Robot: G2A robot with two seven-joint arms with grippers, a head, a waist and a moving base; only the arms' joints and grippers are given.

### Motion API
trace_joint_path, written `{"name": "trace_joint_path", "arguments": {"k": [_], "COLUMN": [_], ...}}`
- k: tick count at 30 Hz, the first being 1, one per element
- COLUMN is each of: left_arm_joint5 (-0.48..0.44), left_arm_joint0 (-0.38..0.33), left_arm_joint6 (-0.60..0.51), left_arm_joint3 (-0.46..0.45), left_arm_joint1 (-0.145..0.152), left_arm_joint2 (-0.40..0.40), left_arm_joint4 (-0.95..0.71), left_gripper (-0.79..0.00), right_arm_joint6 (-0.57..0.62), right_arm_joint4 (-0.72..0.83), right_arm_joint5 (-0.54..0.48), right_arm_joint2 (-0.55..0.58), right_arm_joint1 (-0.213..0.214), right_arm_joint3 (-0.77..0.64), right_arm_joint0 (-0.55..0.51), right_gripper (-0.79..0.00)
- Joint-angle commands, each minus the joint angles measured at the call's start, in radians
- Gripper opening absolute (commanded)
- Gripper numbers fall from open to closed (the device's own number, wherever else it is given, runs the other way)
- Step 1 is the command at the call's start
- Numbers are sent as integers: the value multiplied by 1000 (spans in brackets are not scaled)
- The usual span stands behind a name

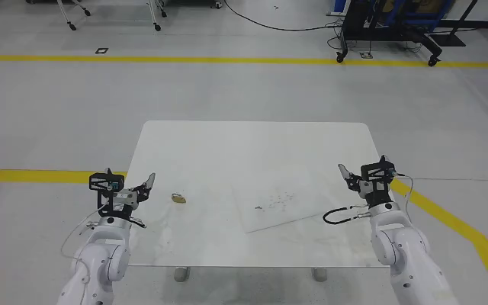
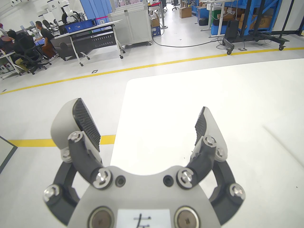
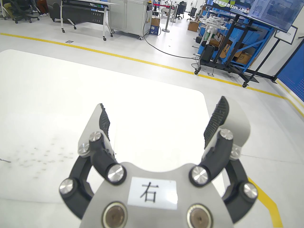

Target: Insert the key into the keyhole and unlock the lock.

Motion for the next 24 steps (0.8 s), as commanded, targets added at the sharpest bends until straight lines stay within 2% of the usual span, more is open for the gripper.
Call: {"name": "trace_joint_path", "arguments": {"k": [1, 3, 7, 10, 13, 16, 24], "left_arm_joint5": [0, 0, 0, 0, 0, 0, 0], "left_arm_joint0": [0, 0, 0, 0, 0, 0, 0], "left_arm_joint6": [0, 0, 0, 0, 0, 0, 0], "left_arm_joint3": [0, 0, 0, 0, 0, 0, 0], "left_arm_joint1": [0, 0, 0, 0, 0, 0, 0], "left_arm_joint2": [0, 0, 0, 0, 0, 0, 0], "left_arm_joint4": [0, 0, 0, 0, 0, 0, 0], "left_gripper": [0, -1, 0, 0, 0, 0, 0], "right_arm_joint6": [0, 0, 19, 34, 52, 91, 91], "right_arm_joint4": [0, 0, -71, -72, -18, 28, 28], "right_arm_joint5": [0, 0, -92, -189, -320, -408, -408], "right_arm_joint2": [0, 0, -77, -166, -260, -344, -344], "right_arm_joint1": [0, 0, 0, -6, -14, -24, -24], "right_arm_joint3": [0, 0, -17, 7, 58, 121, 121], "right_arm_joint0": [0, 0, 27, 77, 144, 202, 202], "right_gripper": [0, 0, 0, 0, 0, 0, 0]}}
